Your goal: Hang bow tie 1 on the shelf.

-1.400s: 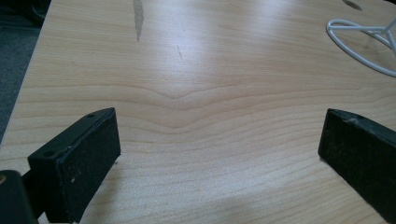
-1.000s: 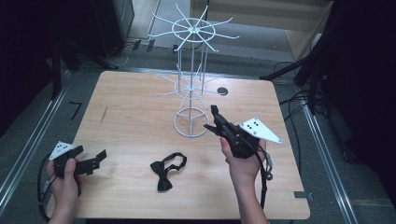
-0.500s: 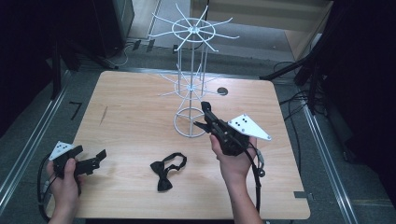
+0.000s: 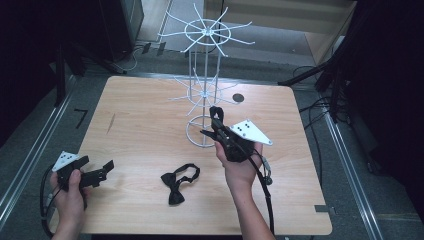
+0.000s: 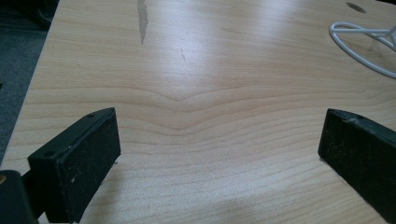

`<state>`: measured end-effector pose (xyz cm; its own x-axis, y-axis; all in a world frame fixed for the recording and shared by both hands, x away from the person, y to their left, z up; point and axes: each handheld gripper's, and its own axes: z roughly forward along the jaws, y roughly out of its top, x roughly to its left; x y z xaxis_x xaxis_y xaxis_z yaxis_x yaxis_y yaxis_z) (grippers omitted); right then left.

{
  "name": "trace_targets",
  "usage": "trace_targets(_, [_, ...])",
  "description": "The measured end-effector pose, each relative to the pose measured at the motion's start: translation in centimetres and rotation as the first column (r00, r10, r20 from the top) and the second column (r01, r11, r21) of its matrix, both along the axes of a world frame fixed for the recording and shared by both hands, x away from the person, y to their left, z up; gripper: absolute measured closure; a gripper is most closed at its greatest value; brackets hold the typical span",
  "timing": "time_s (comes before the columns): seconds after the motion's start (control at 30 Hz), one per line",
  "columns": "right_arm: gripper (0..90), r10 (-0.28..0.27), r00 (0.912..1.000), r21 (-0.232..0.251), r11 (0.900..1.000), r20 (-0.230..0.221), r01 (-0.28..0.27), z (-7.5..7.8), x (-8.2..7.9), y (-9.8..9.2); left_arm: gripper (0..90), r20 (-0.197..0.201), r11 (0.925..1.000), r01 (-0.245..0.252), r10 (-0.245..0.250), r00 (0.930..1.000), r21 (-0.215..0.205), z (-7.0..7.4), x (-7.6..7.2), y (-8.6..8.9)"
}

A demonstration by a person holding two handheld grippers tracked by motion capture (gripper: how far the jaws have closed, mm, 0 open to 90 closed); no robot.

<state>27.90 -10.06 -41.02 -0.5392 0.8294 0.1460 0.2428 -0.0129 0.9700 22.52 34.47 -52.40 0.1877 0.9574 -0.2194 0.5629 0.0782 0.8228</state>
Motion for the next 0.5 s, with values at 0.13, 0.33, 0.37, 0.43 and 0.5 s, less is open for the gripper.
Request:
trace_targets(0.13, [89.6, -0.023, 0.9997, -0.03, 0.999, 0.0, 0.023, -0.5, 0.6, 0.3, 0.0, -0.003, 1.0, 0.0, 0.0, 1.0, -0.001, 0.0, 0.0, 0.0])
trace_targets(0.33, [89.6, -0.039, 0.999, -0.053, 0.998, -0.023, 0.037, -1.3, 2.0, 0.8, 0.0, -0.001, 1.0, 0.0, 0.0, 1.0, -0.003, 0.0, 0.0, 0.0])
trace_targets(0.37, [89.6, -0.04, 0.9988, -0.052, 0.998, -0.027, 0.038, -1.4, 2.2, 0.8, 0.0, -0.002, 1.0, 0.002, -0.002, 1.0, -0.005, 0.0, 0.0, 0.0])
trace_targets(0.43, [89.6, -0.044, 0.9985, -0.054, 0.998, -0.033, 0.042, -1.5, 2.4, 0.9, 0.0, -0.002, 1.0, 0.0, 0.0, 1.0, -0.008, 0.0, 0.1, 0.0])
trace_targets(0.5, [89.1, -0.047, 0.9982, -0.059, 0.997, -0.039, 0.044, -1.7, 2.7, 0.8, 0.0, -0.002, 1.0, 0.002, -0.002, 1.0, -0.008, 0.0, 0.0, 0.1])
